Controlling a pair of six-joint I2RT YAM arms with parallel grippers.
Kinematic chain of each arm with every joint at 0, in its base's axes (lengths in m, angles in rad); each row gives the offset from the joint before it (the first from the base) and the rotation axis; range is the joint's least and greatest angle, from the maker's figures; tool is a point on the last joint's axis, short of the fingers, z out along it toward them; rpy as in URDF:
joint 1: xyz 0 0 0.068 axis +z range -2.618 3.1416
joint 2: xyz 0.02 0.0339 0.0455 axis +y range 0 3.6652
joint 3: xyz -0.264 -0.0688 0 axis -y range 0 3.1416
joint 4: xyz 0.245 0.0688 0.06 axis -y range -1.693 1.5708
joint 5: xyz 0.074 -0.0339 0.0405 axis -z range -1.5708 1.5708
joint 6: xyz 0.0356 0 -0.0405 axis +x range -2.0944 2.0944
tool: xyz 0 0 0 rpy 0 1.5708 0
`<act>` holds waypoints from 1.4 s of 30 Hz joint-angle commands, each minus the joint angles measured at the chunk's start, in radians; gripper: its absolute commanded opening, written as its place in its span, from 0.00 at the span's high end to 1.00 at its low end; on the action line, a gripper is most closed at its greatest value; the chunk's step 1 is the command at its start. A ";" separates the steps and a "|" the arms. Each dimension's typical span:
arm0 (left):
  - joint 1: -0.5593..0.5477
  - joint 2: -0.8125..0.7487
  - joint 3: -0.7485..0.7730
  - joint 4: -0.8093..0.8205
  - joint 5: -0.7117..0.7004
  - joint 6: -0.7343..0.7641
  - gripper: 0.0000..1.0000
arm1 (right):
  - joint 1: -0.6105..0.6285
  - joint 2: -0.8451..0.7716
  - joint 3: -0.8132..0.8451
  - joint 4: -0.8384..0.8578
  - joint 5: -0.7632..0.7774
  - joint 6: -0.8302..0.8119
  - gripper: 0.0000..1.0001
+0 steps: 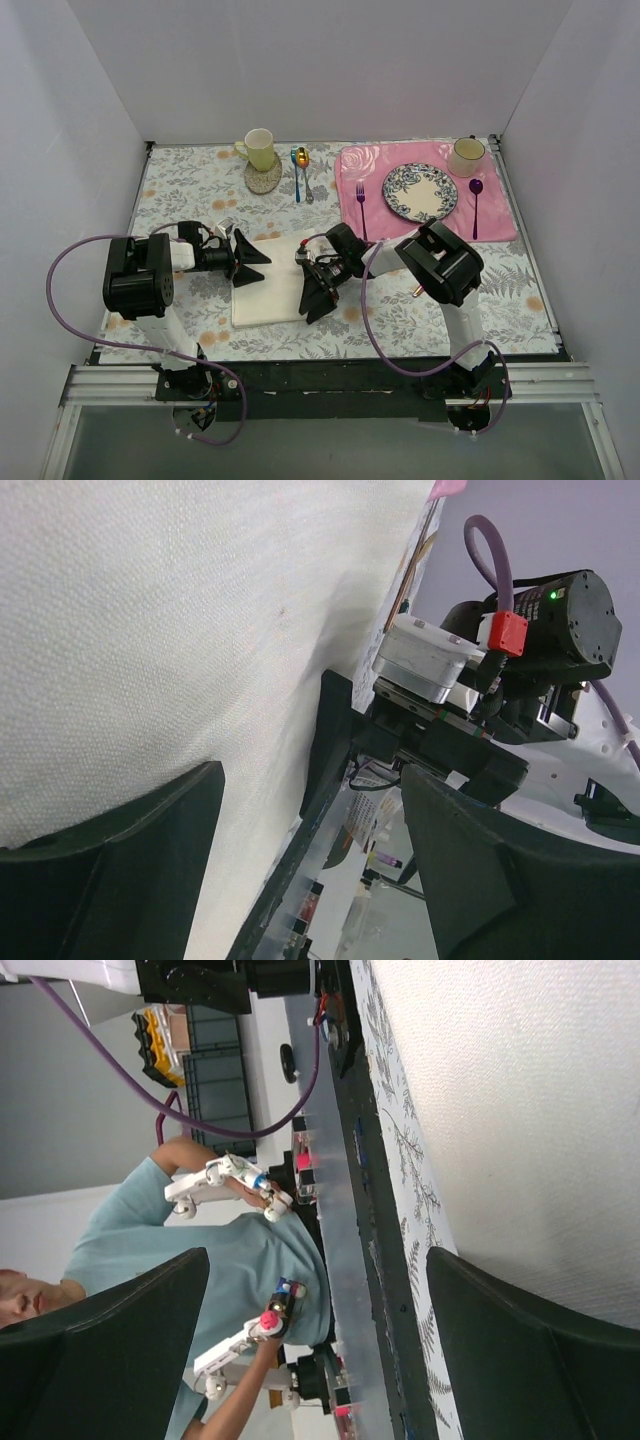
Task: Fold the napkin into a case and place the utensils inside
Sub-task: Smooth out the lower triangle-folded napkin at the center of the board.
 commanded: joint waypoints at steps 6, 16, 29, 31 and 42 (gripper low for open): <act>0.014 0.028 -0.026 -0.043 -0.250 0.067 0.27 | -0.030 -0.129 -0.026 -0.390 0.174 -0.243 0.01; -0.004 -0.010 -0.034 -0.032 -0.195 0.070 0.25 | -0.076 -0.119 0.253 -0.268 0.193 -0.170 0.01; -0.006 0.002 -0.032 -0.044 -0.237 0.083 0.23 | -0.146 0.106 0.278 -0.163 0.248 -0.186 0.01; -0.004 0.015 -0.025 -0.054 -0.239 0.090 0.23 | -0.151 0.103 0.221 -0.157 0.248 -0.177 0.01; 0.002 0.018 -0.029 -0.052 -0.216 0.098 0.24 | -0.199 -0.031 0.279 -0.173 0.175 -0.162 0.01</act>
